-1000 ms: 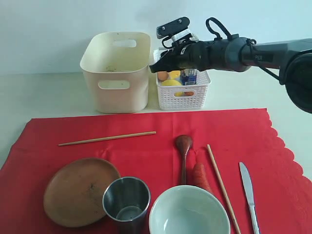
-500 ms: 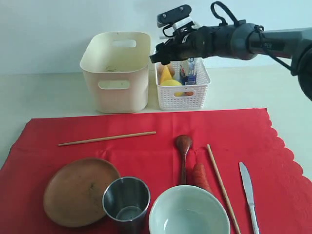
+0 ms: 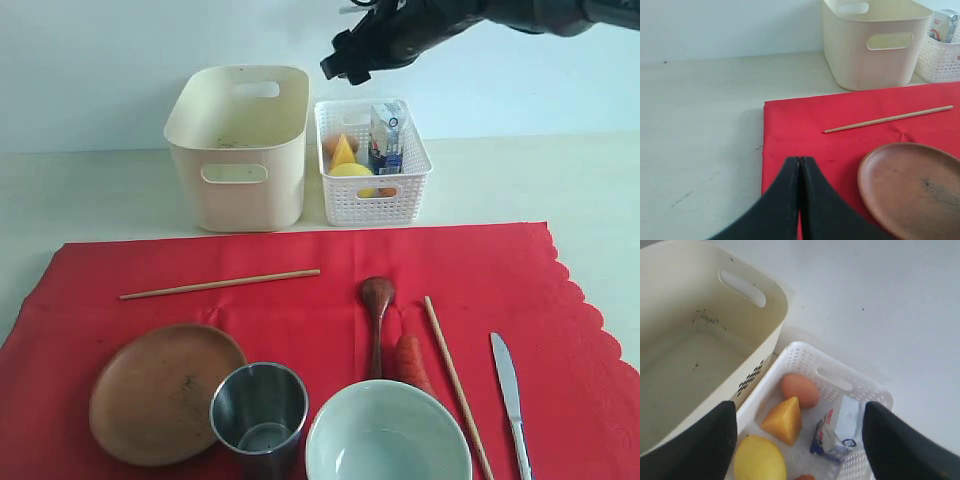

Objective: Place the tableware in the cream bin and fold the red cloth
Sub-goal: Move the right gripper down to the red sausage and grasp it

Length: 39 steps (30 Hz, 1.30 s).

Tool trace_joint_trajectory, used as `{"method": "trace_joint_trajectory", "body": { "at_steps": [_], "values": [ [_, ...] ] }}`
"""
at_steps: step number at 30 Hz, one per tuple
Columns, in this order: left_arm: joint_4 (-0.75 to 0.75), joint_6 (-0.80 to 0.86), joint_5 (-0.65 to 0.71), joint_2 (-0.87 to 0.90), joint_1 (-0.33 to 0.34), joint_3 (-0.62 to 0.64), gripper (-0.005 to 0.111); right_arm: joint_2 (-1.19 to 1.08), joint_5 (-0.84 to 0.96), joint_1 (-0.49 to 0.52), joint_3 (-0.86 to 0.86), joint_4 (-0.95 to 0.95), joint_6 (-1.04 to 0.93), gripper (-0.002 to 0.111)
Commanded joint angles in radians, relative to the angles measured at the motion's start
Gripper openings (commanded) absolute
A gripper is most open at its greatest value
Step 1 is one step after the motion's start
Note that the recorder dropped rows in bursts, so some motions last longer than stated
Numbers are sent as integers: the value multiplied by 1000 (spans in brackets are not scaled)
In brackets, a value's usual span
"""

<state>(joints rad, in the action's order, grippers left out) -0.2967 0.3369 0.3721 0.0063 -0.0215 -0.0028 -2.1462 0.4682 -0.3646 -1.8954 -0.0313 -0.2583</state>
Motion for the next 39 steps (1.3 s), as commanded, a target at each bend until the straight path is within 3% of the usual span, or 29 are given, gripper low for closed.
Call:
{"method": "trace_joint_trajectory", "body": {
  "at_steps": [1,16,24,34,39],
  "values": [
    [-2,-2,-4,-6,3,3,0,66,140,0,-7,14,-8,68],
    [-2,-2,-4,-6,3,3,0,241,536,0,-7,11,-10,68],
    [-2,-2,-4,-6,3,3,0,358,622,0,80,11,-3,68],
    [-2,-2,-4,-6,3,3,0,473,616,-1,336,-257,-59,63],
    [-2,-2,-4,-6,3,3,0,473,649,-1,354,-432,-177,63]
  ]
}}
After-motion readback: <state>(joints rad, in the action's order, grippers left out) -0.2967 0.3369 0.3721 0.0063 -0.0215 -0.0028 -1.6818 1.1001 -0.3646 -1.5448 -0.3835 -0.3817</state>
